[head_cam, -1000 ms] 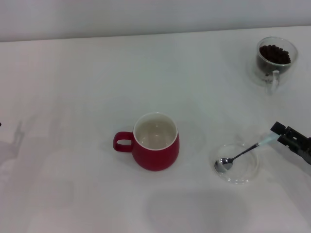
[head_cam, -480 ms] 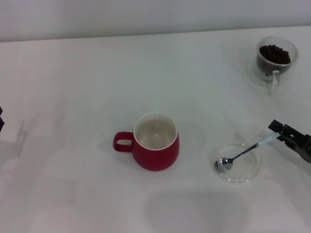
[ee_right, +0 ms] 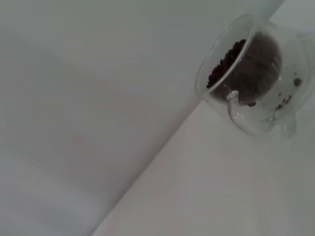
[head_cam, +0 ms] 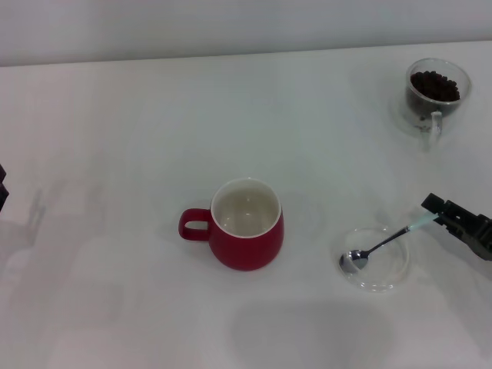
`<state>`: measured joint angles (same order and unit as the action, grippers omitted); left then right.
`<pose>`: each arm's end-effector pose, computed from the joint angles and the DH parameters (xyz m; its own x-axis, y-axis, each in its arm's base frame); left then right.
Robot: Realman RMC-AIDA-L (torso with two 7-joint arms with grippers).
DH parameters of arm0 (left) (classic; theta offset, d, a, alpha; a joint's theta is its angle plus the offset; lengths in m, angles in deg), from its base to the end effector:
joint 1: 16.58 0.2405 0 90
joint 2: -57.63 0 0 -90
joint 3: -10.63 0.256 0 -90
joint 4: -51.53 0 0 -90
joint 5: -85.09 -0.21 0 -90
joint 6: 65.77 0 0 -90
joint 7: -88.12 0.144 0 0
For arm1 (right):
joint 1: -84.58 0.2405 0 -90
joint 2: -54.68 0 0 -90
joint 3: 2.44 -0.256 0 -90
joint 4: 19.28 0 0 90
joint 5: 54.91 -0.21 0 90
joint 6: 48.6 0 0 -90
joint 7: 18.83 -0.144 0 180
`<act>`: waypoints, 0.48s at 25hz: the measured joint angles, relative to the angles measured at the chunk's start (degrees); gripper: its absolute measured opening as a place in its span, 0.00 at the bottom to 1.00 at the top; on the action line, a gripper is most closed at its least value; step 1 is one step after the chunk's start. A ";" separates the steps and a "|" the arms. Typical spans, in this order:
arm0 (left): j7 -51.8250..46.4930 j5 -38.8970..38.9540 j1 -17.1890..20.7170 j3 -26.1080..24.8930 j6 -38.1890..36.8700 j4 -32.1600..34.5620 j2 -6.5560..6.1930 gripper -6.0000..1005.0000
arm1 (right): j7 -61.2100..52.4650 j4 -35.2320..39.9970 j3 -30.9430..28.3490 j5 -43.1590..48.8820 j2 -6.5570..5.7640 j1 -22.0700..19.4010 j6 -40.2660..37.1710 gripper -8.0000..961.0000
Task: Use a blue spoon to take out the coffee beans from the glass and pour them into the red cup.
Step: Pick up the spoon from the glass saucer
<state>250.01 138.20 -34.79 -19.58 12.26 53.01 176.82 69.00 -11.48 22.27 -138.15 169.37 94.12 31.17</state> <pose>-0.3651 0.2641 -0.0120 0.7271 0.0177 0.6863 0.6655 -0.2639 -0.6982 0.3998 0.2034 -0.0056 -0.1781 -0.5514 -0.8150 -0.9690 -0.0460 0.2428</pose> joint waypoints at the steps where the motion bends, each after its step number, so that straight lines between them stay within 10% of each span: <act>1: 0.00 -0.01 -0.06 0.00 -0.10 0.00 0.00 0.59 | 0.00 -0.19 0.07 0.01 0.00 0.11 -0.23 0.55; 12: 0.00 -0.21 -0.48 -0.02 -1.41 -0.05 0.02 0.59 | -0.09 -0.73 -0.09 0.00 0.00 0.31 -0.55 0.48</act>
<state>250.02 137.99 -35.27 -19.60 10.85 52.97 176.84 68.91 -12.21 22.18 -138.15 169.38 94.43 30.62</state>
